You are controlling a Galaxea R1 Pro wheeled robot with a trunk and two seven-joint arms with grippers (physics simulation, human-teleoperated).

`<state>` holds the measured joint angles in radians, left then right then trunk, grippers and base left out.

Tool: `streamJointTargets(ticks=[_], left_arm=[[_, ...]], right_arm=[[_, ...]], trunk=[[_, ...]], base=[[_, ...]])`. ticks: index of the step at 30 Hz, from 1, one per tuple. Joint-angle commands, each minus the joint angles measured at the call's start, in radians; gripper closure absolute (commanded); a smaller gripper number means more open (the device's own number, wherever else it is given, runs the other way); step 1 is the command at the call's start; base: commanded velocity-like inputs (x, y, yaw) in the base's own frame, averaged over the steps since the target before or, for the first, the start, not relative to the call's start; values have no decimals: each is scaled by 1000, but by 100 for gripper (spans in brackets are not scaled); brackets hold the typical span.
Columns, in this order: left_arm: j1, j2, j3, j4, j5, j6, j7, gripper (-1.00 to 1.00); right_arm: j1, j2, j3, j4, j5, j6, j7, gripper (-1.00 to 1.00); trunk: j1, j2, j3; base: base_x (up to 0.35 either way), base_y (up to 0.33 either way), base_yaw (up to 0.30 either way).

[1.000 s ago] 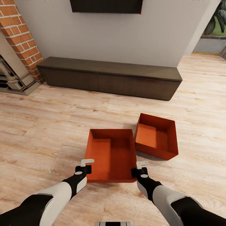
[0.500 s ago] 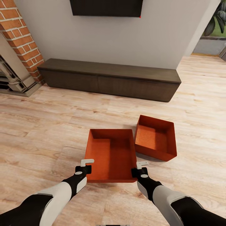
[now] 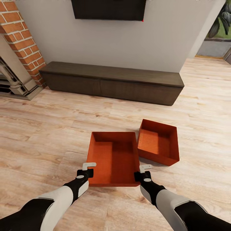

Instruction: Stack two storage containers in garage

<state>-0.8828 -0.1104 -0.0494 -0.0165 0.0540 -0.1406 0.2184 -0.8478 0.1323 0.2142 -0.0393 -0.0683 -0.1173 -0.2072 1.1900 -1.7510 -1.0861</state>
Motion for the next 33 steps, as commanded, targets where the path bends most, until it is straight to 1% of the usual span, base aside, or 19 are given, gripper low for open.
streamJointTargets(ticks=[1, 33], left_arm=[[-1, 0, 17, 0, 6, -5, 22, 100], [-1, -1, 16, 0, 6, -5, 22, 100]], right_arm=[[0, 1, -13, 3, -13, -4, -4, 100], [0, 0, -13, 4, -13, -11, -4, 100]], trunk=[[-4, 7, 3], [-127, 231, 103]], base=[[0, 0, 0], [0, 0, 0]])
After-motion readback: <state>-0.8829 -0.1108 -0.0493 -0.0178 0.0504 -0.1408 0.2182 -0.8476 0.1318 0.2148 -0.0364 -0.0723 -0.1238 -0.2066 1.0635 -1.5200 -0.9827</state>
